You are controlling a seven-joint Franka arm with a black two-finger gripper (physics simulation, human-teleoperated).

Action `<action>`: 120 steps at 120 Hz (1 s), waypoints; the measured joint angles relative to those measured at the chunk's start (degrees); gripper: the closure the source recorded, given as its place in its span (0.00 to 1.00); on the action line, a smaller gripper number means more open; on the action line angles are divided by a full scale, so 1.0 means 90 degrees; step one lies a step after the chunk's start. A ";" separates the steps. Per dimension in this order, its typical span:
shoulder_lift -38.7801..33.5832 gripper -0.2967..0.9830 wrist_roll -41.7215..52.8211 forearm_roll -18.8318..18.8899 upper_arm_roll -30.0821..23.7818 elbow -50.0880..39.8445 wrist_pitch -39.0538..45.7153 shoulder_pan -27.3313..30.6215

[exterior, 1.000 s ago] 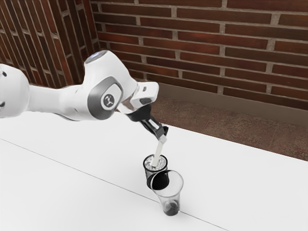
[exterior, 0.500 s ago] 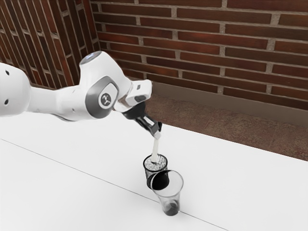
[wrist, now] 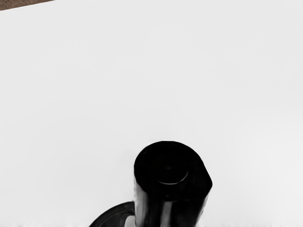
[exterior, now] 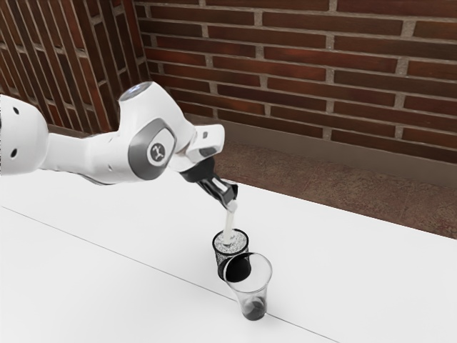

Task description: Put the marker into the pen holder.

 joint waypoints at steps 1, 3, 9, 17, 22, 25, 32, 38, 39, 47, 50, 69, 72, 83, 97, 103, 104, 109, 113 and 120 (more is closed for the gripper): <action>0.0007 0.83 0.0000 -0.0001 0.0000 -0.0007 0.0000 -0.0007; 0.0023 0.83 -0.0001 -0.0003 0.0000 -0.0022 0.0000 -0.0016; 0.0084 0.83 -0.0001 -0.0010 -0.0002 -0.0064 0.0001 -0.0010; 0.0189 0.83 -0.0004 -0.0018 -0.0003 -0.0101 0.0004 0.0066; 0.0241 0.80 -0.0002 -0.0031 -0.0007 -0.0108 0.0004 0.0123; 0.0261 0.76 0.0013 -0.0046 -0.0011 -0.0107 -0.0001 0.0147; 0.0284 0.66 0.0074 -0.0094 -0.0013 -0.0097 -0.0022 0.0164; 0.0291 0.57 0.0124 -0.0123 -0.0013 -0.0086 -0.0040 0.0160; 0.0292 0.56 0.0132 -0.0127 -0.0013 -0.0083 -0.0043 0.0158; 0.0283 0.47 0.0190 -0.0136 -0.0015 -0.0018 -0.0070 0.0147; 0.0263 0.44 0.0208 -0.0101 0.0006 0.0100 -0.0125 0.0144; 0.0142 0.33 -0.0272 0.1980 0.0845 0.3252 -0.2637 0.0261; 0.0131 0.32 -0.0394 0.2296 0.0882 0.3646 -0.3059 0.0361; -0.0037 0.29 -0.0879 0.3116 0.0920 0.4263 -0.4296 0.0581; 0.0198 0.26 -0.1437 0.3295 0.0880 0.4483 -0.5023 0.0590; 0.0208 0.26 -0.1644 0.3359 0.0870 0.4519 -0.5248 0.0393; 0.0207 0.26 -0.1676 0.3374 0.0873 0.4522 -0.5280 0.0358; 0.0203 0.25 -0.1831 0.3474 0.0902 0.4530 -0.5442 0.0222; 0.0198 0.25 -0.1948 0.3511 0.0912 0.4531 -0.5553 0.0218; 0.0193 0.25 -0.2137 0.3544 0.0925 0.4533 -0.5707 0.0357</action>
